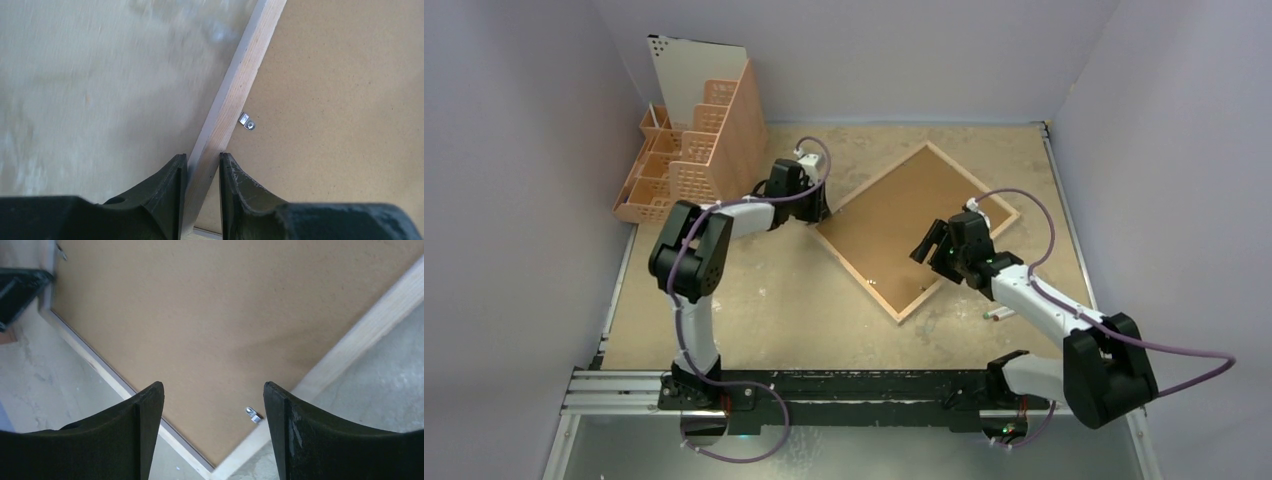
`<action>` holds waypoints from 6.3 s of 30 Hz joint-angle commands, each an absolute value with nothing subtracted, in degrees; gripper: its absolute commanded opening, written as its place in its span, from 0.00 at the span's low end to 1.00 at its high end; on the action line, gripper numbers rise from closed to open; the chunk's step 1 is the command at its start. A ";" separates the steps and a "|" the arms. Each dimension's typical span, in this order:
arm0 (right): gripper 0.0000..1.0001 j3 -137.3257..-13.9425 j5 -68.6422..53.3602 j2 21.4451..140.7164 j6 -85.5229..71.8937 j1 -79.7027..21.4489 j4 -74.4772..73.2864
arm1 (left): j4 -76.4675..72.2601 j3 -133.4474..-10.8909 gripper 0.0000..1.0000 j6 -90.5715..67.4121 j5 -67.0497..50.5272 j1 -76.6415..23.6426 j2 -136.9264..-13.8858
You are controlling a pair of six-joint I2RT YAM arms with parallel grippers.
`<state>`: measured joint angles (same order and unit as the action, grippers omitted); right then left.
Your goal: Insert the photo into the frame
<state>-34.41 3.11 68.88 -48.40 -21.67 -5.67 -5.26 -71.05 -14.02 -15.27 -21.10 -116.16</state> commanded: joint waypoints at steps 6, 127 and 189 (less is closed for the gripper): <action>0.72 -46.02 0.18 75.36 -41.85 -22.88 -3.43 | 3.90 -50.81 0.12 -28.41 -0.65 -21.35 -99.39; 0.68 -97.21 19.95 91.92 -46.37 -48.87 -25.24 | 41.77 -73.66 0.00 -24.16 -13.69 -25.14 -61.38; 0.57 -97.00 8.91 88.90 -44.80 -42.60 -29.34 | 33.84 -77.98 0.52 -8.14 -22.87 -26.00 -59.33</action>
